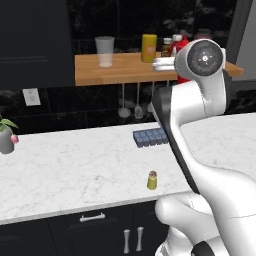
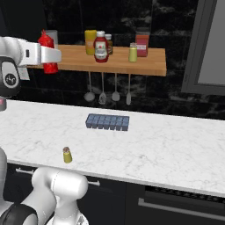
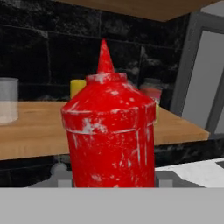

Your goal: Put the shaker and condiment bottle from the counter next to their counterparts in the cabinet.

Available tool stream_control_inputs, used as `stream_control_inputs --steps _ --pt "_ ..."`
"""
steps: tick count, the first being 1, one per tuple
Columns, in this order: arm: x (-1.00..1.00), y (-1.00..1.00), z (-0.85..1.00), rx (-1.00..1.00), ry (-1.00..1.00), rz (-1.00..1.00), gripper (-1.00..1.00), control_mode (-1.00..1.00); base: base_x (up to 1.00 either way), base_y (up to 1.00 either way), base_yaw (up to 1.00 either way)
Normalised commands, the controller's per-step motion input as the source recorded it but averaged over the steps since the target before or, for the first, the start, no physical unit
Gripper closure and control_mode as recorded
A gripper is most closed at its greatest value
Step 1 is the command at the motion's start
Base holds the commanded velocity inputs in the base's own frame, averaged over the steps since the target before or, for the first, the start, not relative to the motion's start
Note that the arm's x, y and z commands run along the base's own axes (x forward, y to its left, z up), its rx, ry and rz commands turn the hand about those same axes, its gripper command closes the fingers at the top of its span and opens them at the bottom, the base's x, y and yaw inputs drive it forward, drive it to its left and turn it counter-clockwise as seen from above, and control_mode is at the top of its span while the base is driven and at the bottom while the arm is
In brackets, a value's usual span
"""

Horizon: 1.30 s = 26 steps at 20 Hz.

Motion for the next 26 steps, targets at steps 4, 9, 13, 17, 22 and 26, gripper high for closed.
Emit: stream_control_inputs --steps 4,9,13,17,22,26 --pt "0.14 0.24 0.06 -0.04 0.0 0.02 1.0 -1.0 0.0 0.0 0.0" --pt "0.03 0.32 0.1 -0.03 0.0 0.01 1.0 -1.0 0.0 0.0 0.0" --pt "0.0 0.07 0.15 0.0 0.0 0.0 1.0 -1.0 0.0 0.0 0.0" --pt "0.0 0.0 0.08 0.0 -0.01 0.0 1.0 -1.0 0.0 0.0 0.0" --pt "0.0 0.0 0.0 0.0 0.0 0.03 1.0 -1.0 0.0 0.0 0.0" --pt "0.09 0.0 -0.02 0.0 -0.01 0.0 1.0 -1.0 0.0 0.0 0.0"
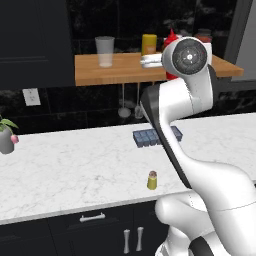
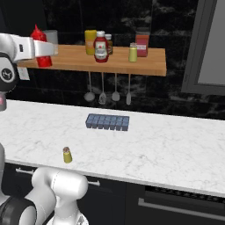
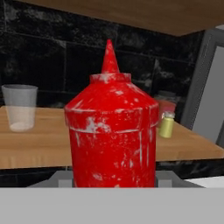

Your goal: Put the shaker and condiment bottle from the counter next to their counterparts in the cabinet.

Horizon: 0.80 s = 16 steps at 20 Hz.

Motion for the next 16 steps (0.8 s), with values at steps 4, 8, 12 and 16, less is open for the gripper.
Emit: stream_control_inputs --steps 4,8,12,16 --pt "0.18 -0.02 -0.02 0.0 -0.04 0.0 1.0 -1.0 0.0 0.0 0.0" --pt "0.0 -0.13 0.0 0.01 -0.08 0.0 1.0 -1.0 0.0 0.0 0.0" --pt "0.0 -0.15 -0.01 0.03 -0.05 0.0 1.0 -1.0 0.0 0.0 0.0" --pt "0.0 0.0 -0.02 0.0 0.0 0.0 1.0 -1.0 0.0 0.0 0.0"
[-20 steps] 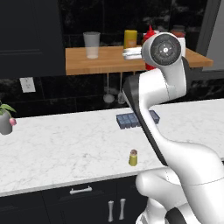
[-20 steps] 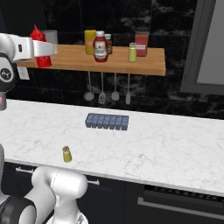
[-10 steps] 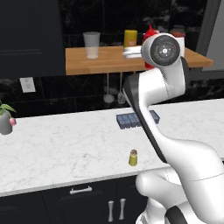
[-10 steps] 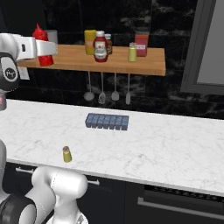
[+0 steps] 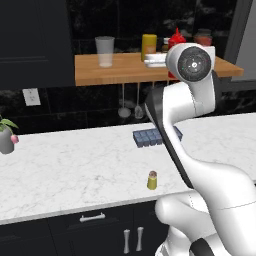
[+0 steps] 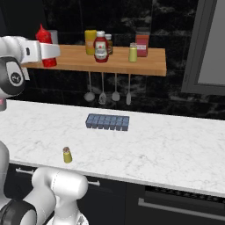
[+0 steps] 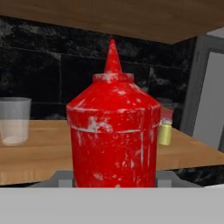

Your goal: Put the shaker and condiment bottle from the counter next to their counterparts in the cabinet.

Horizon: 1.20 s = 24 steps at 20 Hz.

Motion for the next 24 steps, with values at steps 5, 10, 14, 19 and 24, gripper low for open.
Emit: stream_control_inputs --steps 5,10,14,19,24 --pt "0.12 0.0 0.0 0.08 0.01 0.0 1.0 -1.0 0.0 0.0 0.0" --pt "0.11 -0.06 0.0 0.12 0.0 0.0 1.0 -1.0 0.0 0.0 0.0" --pt "0.06 -0.01 0.0 0.02 0.0 0.0 1.0 -1.0 0.0 0.0 0.0" --pt "0.06 -0.01 -0.01 0.0 0.0 0.0 1.0 -1.0 0.0 0.0 0.0" --pt "0.12 -0.02 -0.06 0.0 0.0 0.0 1.0 -1.0 0.0 0.0 0.0"
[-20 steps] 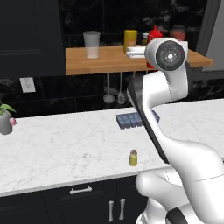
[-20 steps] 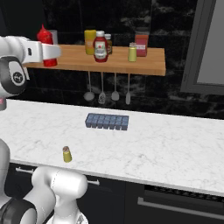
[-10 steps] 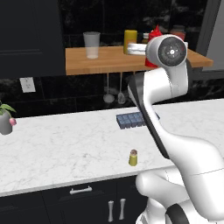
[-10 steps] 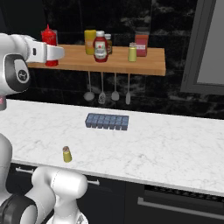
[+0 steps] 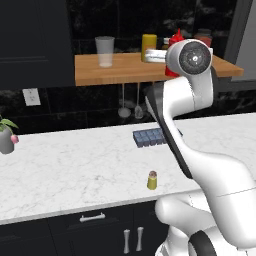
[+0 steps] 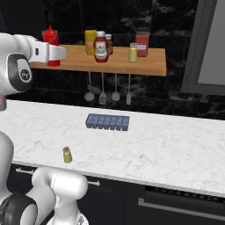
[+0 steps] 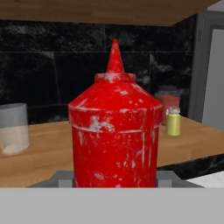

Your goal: Put the shaker and condiment bottle from the counter next to their counterparts in the cabinet.

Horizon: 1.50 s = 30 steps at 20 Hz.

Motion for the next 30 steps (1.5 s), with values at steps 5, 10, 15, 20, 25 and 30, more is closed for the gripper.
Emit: stream_control_inputs --steps 5,10,15,20,25,30 --pt "0.25 -0.06 -0.09 0.0 0.0 0.0 1.0 -1.0 0.0 0.0 0.0" --pt "0.36 -0.06 -0.07 0.0 0.0 0.0 1.0 -1.0 0.0 0.0 0.0" --pt "0.3 0.0 -0.09 0.0 0.0 0.0 1.0 -1.0 0.0 0.0 0.0" --pt "0.32 0.0 -0.13 0.0 0.0 0.0 1.0 -1.0 0.0 0.0 0.0" --pt "0.32 0.0 -0.11 0.0 0.0 0.0 1.0 -1.0 0.0 0.0 0.0" --pt "0.31 0.0 -0.09 0.0 0.0 0.0 1.0 -1.0 0.0 0.0 0.0"
